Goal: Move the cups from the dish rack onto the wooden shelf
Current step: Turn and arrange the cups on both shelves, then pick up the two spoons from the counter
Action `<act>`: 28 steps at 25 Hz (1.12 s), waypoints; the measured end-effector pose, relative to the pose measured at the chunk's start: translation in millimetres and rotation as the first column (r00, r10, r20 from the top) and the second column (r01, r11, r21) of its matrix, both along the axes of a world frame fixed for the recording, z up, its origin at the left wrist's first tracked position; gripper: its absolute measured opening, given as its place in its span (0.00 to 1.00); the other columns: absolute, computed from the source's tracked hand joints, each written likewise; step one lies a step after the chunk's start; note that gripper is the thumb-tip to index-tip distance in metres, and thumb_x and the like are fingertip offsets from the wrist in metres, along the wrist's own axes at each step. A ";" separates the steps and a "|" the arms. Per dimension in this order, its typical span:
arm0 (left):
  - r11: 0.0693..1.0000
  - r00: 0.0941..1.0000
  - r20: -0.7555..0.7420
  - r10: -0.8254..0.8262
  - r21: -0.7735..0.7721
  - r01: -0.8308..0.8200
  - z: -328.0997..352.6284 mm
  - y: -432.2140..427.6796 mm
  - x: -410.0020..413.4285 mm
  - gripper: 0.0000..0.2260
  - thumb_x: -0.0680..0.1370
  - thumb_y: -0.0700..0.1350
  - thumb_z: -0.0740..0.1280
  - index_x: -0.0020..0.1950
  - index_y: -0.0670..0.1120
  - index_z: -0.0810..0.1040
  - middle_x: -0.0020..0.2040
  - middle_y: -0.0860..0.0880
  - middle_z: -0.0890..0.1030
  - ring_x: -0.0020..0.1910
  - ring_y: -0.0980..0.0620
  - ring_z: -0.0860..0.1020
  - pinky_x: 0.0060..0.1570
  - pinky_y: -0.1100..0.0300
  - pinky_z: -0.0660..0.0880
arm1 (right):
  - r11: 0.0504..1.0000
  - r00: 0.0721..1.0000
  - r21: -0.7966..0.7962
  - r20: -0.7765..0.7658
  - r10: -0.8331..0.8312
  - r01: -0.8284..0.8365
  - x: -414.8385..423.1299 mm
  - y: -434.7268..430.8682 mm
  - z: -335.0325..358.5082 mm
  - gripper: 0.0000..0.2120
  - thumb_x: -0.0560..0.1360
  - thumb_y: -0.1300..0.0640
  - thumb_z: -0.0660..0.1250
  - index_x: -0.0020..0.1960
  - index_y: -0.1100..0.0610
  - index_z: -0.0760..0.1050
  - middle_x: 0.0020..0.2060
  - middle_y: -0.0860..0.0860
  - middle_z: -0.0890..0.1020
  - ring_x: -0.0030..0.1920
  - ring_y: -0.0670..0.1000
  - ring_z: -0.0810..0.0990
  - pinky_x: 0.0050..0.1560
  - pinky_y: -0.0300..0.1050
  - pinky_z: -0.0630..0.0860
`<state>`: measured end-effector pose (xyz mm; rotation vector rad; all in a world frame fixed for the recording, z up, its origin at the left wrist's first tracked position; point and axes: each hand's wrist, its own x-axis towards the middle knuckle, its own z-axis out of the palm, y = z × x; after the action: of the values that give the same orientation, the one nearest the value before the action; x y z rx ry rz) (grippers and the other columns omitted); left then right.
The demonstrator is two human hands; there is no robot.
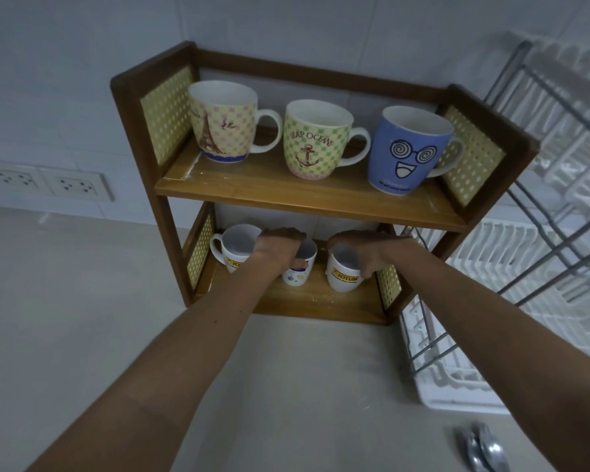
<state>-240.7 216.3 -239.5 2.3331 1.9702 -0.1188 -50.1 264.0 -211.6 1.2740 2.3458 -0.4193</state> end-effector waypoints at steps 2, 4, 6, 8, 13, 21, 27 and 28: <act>1.000 1.000 0.023 -0.004 0.013 0.004 -2.1 -0.4 -0.7 0.26 0.76 0.57 0.65 0.71 0.48 0.67 0.67 0.45 0.74 0.64 0.45 0.73 0.56 0.52 0.73 | 1.000 0.999 -0.009 -0.045 0.013 -0.014 2.4 2.5 -6.3 0.39 0.66 0.67 0.73 0.71 0.46 0.61 0.68 0.52 0.68 0.66 0.57 0.69 0.60 0.54 0.74; 1.000 0.999 0.044 -0.008 0.028 0.007 -3.2 -0.8 -1.2 0.26 0.76 0.57 0.66 0.71 0.48 0.67 0.66 0.46 0.74 0.63 0.45 0.74 0.54 0.52 0.73 | 1.000 0.987 0.008 -0.159 -0.004 0.006 3.0 4.3 -15.6 0.28 0.72 0.63 0.69 0.69 0.50 0.66 0.65 0.53 0.73 0.64 0.56 0.73 0.57 0.45 0.72; 0.999 0.999 0.043 -0.017 0.040 0.015 -3.9 -0.5 -1.4 0.26 0.76 0.57 0.66 0.70 0.49 0.68 0.65 0.46 0.75 0.61 0.45 0.75 0.52 0.53 0.73 | 0.999 0.972 0.001 -0.232 -0.042 0.044 4.2 6.1 -24.2 0.20 0.76 0.59 0.65 0.67 0.51 0.70 0.62 0.53 0.76 0.62 0.55 0.75 0.52 0.40 0.68; 0.999 0.999 0.044 -0.023 0.041 0.021 -5.0 0.0 -0.3 0.26 0.75 0.58 0.66 0.70 0.49 0.68 0.64 0.46 0.76 0.60 0.45 0.75 0.51 0.53 0.73 | 0.999 0.970 -0.010 -0.238 -0.049 0.048 7.0 7.9 -27.2 0.20 0.75 0.58 0.65 0.66 0.49 0.70 0.58 0.50 0.76 0.61 0.55 0.75 0.51 0.41 0.68; 0.999 0.999 0.043 -0.017 0.038 0.016 -10.2 2.3 0.6 0.27 0.75 0.59 0.66 0.69 0.49 0.69 0.64 0.46 0.76 0.60 0.45 0.75 0.51 0.53 0.73 | 0.994 0.990 -0.102 -0.141 0.025 -0.040 13.5 8.2 -19.9 0.36 0.66 0.68 0.70 0.61 0.37 0.61 0.62 0.52 0.68 0.58 0.59 0.71 0.54 0.60 0.76; 0.974 0.995 0.094 -0.034 0.224 0.012 -17.0 -23.0 1.5 0.27 0.78 0.55 0.63 0.74 0.48 0.62 0.72 0.46 0.69 0.68 0.45 0.70 0.66 0.50 0.67 | 0.985 0.950 0.030 -0.272 -0.155 0.169 0.5 -16.9 -17.3 0.38 0.72 0.57 0.65 0.74 0.40 0.49 0.77 0.49 0.53 0.76 0.58 0.48 0.72 0.62 0.56; 0.901 0.858 0.494 -0.140 0.423 -0.097 -60.5 -143.8 42.7 0.20 0.69 0.35 0.70 0.62 0.40 0.78 0.58 0.41 0.80 0.55 0.40 0.79 0.52 0.48 0.76 | 0.944 0.654 0.176 -0.754 -0.052 0.279 28.0 -152.9 -40.2 0.27 0.71 0.63 0.64 0.69 0.56 0.68 0.68 0.54 0.72 0.69 0.52 0.68 0.68 0.45 0.65; 0.915 0.852 0.497 -0.166 0.400 -0.055 -69.7 -162.3 57.4 0.19 0.69 0.35 0.70 0.61 0.40 0.79 0.56 0.41 0.81 0.52 0.40 0.80 0.51 0.50 0.76 | 0.932 0.655 0.224 -0.756 -0.019 0.286 44.7 -174.6 -47.2 0.24 0.70 0.63 0.63 0.66 0.58 0.71 0.64 0.55 0.76 0.64 0.52 0.73 0.63 0.43 0.69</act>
<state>-183.3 54.0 -309.2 2.2896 1.7566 0.9101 -5.5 89.4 -258.8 1.7078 3.1039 -0.7538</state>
